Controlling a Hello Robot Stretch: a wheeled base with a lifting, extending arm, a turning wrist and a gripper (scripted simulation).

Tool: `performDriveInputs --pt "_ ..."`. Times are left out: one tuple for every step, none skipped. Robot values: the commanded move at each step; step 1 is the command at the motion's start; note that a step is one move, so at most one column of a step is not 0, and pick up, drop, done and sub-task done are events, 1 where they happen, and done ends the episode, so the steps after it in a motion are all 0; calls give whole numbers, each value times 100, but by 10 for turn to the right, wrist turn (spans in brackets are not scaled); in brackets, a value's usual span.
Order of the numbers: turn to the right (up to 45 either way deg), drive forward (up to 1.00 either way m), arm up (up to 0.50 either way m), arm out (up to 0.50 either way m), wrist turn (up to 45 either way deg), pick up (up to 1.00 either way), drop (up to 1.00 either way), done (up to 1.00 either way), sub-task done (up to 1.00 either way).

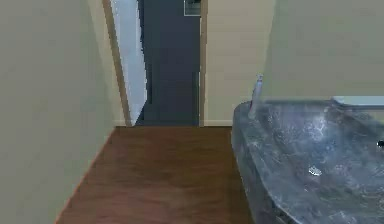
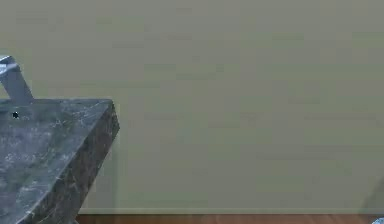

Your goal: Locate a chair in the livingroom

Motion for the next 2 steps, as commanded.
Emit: performDriveInputs --pt "-450 0 0 0 0 0 0 0 0" --pt "0 20 0 0 0 0 0 0 0"
